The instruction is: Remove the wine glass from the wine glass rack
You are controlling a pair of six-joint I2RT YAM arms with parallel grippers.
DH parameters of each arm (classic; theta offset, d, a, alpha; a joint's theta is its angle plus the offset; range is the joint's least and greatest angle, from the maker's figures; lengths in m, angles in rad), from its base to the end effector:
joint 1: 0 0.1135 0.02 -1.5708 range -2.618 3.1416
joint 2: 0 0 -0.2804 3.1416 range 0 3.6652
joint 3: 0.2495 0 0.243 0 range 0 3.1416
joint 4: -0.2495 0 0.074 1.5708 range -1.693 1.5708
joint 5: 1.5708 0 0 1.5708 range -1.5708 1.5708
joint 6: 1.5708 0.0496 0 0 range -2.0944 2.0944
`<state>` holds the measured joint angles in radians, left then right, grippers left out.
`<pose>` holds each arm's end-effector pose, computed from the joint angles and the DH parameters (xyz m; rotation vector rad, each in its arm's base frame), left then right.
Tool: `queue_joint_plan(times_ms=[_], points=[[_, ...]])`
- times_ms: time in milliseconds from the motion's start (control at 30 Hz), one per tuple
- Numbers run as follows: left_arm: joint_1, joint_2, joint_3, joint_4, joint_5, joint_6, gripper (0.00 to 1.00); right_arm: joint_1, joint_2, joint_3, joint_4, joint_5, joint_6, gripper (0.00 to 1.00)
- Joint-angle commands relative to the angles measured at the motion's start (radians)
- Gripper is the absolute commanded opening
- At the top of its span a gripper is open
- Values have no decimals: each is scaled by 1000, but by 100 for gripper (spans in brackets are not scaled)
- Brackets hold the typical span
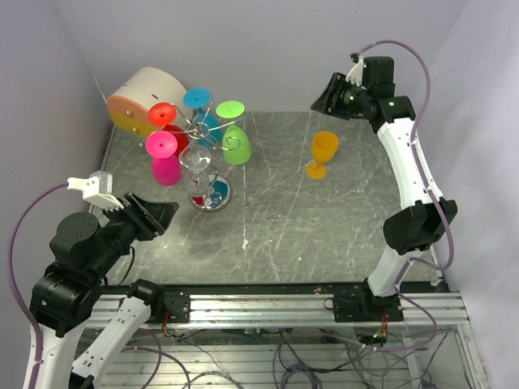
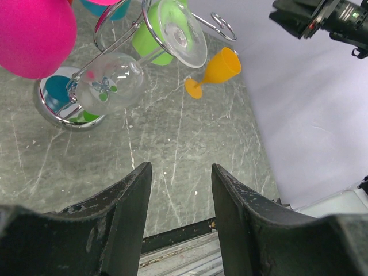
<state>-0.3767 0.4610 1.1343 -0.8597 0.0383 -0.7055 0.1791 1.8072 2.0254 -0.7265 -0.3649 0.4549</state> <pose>0.0337 -0.0154 0.4091 -0.2708 1.8102 -0.8116 0.3980 0.0900 0.4371 0.0638 2.1321 0.7602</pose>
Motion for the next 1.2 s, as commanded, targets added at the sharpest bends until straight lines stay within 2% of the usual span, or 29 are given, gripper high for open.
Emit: queue_joint_plan(times_ms=[0, 233, 467, 733, 1167], points=[[-3, 15, 13, 18, -11, 1, 56, 31, 44, -35, 331, -448, 240, 42], [-4, 18, 48, -3, -32, 3, 56, 120, 185, 52, 578, -623, 457, 42], [-3, 4, 59, -20, -49, -1, 56, 183, 313, 193, 574, -622, 477, 42], [-3, -7, 62, -36, -67, -4, 56, 195, 342, 182, 653, -623, 510, 42], [-4, -9, 66, -50, -82, 2, 56, 210, 391, 243, 563, -572, 444, 41]])
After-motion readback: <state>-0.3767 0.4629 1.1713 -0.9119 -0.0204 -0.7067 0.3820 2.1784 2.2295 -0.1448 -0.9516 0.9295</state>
